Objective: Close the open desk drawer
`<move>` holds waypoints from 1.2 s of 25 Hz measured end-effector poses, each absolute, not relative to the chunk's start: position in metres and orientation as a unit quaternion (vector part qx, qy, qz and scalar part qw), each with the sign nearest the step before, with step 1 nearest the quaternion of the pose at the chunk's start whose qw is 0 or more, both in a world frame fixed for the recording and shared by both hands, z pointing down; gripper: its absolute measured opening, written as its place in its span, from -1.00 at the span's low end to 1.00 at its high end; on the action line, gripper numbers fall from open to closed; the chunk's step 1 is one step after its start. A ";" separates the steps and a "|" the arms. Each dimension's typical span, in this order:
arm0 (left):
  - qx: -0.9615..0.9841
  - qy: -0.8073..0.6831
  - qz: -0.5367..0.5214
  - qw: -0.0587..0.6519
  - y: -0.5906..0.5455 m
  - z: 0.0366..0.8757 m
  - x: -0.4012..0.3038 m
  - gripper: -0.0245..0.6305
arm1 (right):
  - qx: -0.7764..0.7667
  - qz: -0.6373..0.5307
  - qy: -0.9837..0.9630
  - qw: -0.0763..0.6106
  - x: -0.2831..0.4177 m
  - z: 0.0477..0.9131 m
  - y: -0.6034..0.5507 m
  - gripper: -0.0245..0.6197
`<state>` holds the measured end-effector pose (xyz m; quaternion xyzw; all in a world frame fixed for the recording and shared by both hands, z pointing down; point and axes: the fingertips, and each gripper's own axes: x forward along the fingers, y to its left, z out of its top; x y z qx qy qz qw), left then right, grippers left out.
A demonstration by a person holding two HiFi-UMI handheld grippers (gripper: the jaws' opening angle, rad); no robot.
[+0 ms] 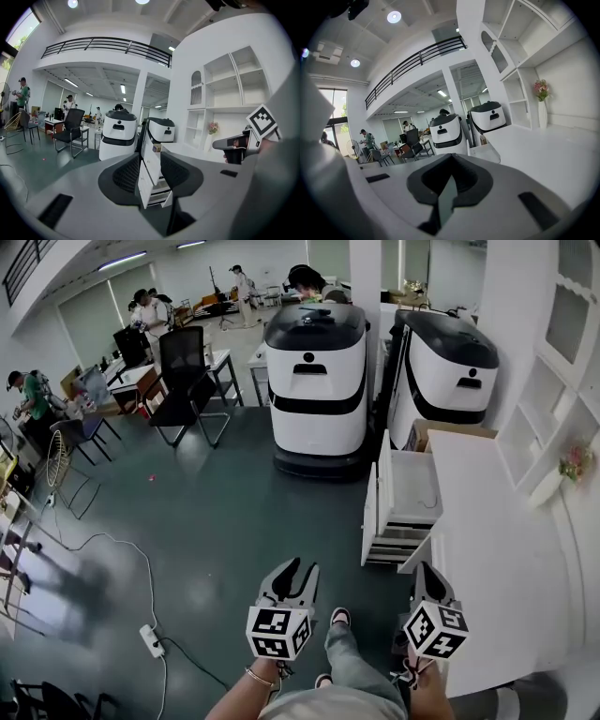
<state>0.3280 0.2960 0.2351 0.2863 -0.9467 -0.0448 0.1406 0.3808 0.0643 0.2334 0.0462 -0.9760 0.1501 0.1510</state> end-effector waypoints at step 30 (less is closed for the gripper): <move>0.382 -0.912 -0.012 0.147 0.137 0.238 0.005 -0.46 | 0.135 0.177 -0.960 0.170 0.105 0.259 -0.079 -0.90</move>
